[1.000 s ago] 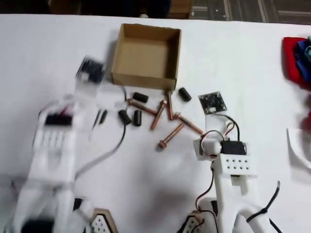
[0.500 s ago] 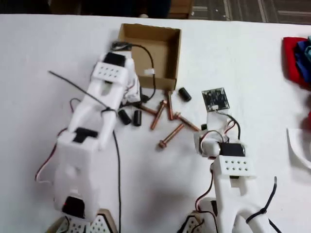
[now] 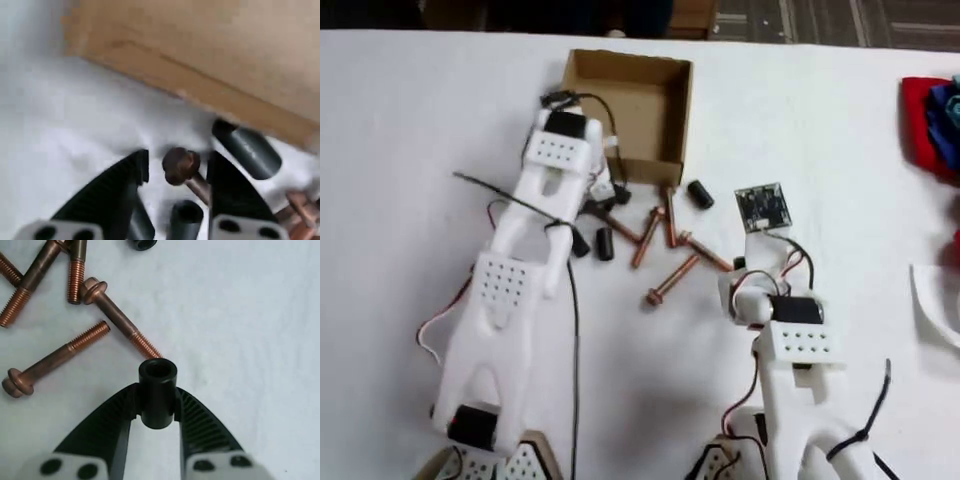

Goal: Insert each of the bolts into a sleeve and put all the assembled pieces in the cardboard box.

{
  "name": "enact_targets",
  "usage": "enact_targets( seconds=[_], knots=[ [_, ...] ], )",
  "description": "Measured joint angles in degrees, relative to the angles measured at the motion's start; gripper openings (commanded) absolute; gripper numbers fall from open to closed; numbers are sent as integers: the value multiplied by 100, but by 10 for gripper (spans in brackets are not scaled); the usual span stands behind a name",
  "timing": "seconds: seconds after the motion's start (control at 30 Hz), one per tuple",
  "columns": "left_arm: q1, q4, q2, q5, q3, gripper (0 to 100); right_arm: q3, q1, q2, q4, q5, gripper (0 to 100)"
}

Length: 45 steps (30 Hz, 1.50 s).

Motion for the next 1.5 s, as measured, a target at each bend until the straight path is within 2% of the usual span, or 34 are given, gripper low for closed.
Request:
enact_targets(
  seconds=[0.23,0.37,0.43,0.57,0.73,0.93,1.1,1.27,1.5],
  knots=[
    [70,97,229,-9,-273,186,0,-9,0,0,0,20],
    [97,202,229,18,-290,15,0,-9,0,0,0,20],
    [149,202,229,9,-299,41,0,-9,0,0,0,20],
    [193,202,246,-132,-352,24,0,-9,0,0,0,20],
    [149,290,308,-879,-809,24,0,-9,0,-26,0,20],
    [-325,431,352,-2022,-2048,24,0,-9,0,-35,0,20],
    [-387,475,352,-2215,-2831,24,0,-9,0,-35,0,20],
    [-668,475,360,-2224,-2655,24,0,-9,0,-114,0,20],
    [-1881,475,193,-2215,-1767,24,0,-9,0,-123,0,20]
  ],
)
